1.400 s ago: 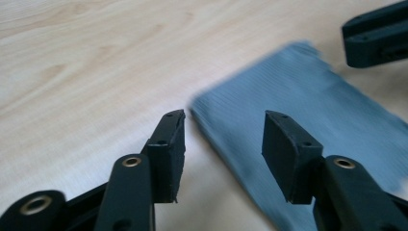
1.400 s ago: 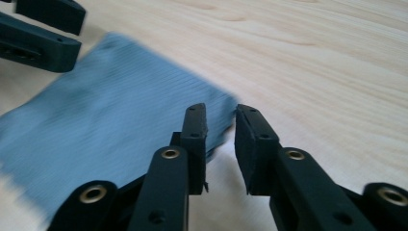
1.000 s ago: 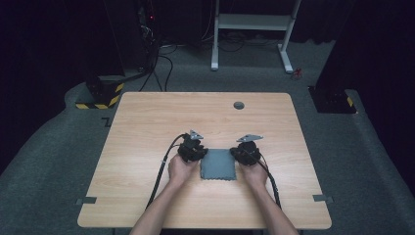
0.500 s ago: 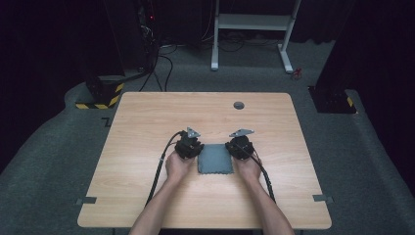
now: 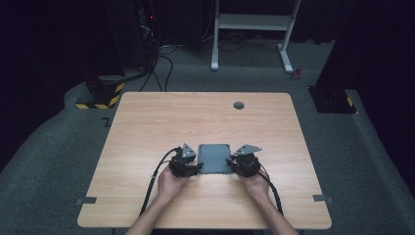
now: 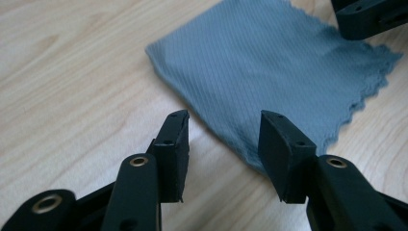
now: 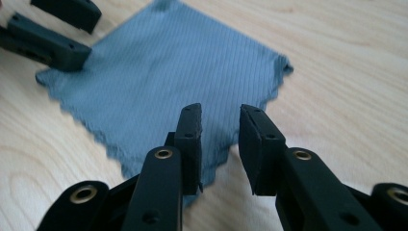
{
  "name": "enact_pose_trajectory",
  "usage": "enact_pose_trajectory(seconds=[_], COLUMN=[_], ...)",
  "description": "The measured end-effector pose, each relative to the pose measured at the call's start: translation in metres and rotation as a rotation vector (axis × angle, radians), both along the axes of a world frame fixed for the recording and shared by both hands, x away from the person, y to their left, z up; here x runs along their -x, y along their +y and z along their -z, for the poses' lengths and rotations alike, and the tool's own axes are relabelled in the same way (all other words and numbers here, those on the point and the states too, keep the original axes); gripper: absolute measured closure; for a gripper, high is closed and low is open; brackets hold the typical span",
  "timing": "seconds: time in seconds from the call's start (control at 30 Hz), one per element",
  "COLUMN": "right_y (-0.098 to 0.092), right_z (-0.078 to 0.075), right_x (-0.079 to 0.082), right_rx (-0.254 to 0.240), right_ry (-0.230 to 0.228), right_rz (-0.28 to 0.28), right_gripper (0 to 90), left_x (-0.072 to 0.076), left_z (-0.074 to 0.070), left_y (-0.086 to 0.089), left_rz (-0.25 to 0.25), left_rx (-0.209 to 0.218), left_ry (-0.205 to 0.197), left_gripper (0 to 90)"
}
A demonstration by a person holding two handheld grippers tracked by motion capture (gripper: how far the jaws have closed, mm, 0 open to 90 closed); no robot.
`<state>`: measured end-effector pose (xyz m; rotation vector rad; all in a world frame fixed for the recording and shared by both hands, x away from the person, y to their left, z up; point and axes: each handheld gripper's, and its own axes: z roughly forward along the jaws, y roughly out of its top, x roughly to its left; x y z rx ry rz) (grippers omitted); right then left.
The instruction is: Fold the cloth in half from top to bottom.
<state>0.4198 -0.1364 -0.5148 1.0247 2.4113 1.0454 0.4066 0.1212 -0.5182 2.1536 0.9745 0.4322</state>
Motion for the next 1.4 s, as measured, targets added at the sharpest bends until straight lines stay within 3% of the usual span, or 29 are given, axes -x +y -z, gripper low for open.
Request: enact_pose_trajectory(seconds=[0.1,0.33,0.63,0.9,1.4], right_y=[-0.003,-0.013,-0.031,-0.045,-0.072], right_z=[0.004,-0.003,-0.016,-0.019,-0.024], right_x=[0.002,0.007,0.012,0.017,0.028], right_rx=[0.013,-0.042,-0.125,-0.146,-0.184], right_ry=[0.002,-0.012,-0.041,-0.05,-0.067], right_rz=[0.007,0.023,0.064,0.088,0.13], right_gripper=[69.0,66.9,64.1,61.6,58.4], left_x=[0.003,0.013,0.019,0.027,0.038], left_z=[0.001,-0.002,-0.019,-0.025,-0.027], left_y=[0.0,0.011,0.031,0.042,0.061], left_rz=[0.002,-0.004,-0.042,-0.063,-0.08], left_rx=[0.014,0.08,0.166,0.229,0.242], left_ry=[0.001,-0.004,-0.041,-0.06,-0.076], left_gripper=[53.8,50.4,47.9,45.6,42.2])
